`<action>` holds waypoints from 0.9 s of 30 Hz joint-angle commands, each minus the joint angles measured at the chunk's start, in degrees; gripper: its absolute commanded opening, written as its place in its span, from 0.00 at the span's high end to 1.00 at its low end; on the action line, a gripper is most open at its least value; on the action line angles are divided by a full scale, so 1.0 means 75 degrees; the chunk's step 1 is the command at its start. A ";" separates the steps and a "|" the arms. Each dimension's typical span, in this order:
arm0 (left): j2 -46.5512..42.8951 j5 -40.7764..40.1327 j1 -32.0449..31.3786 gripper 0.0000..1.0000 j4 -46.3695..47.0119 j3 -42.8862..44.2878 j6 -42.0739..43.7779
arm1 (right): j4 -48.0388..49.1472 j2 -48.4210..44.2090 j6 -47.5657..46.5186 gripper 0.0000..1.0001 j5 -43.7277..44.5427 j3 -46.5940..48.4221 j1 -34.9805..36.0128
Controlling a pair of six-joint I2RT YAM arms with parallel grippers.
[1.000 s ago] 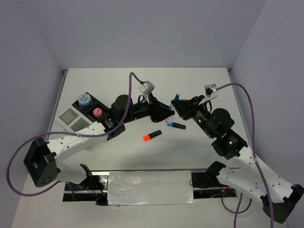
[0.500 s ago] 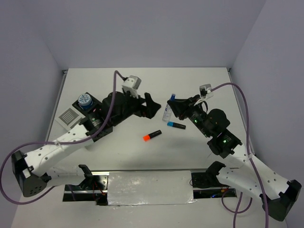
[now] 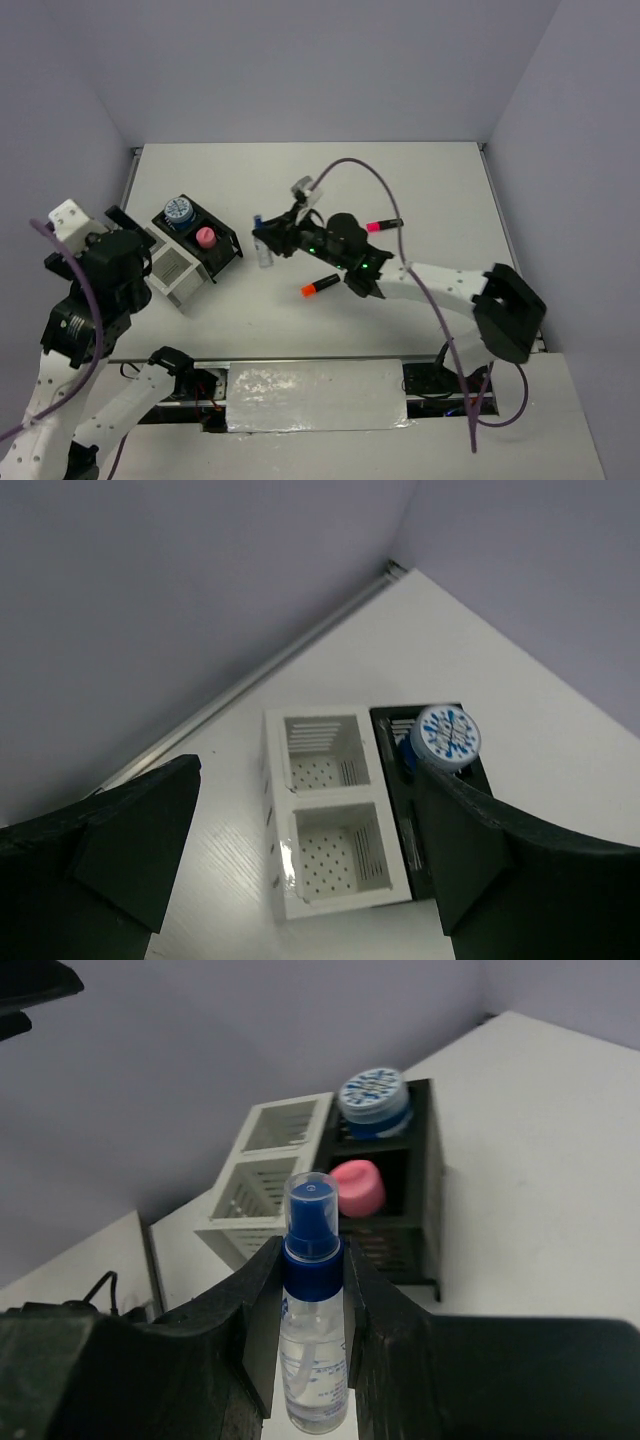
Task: Sort the stationery into containers
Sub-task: Place the stationery in the storage box.
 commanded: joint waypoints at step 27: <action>-0.3183 -0.0270 0.0141 0.01 0.1779 -0.2095 0.0530 | 0.0574 0.6651 -0.1176 1.00 -0.1891 0.7681 0.1475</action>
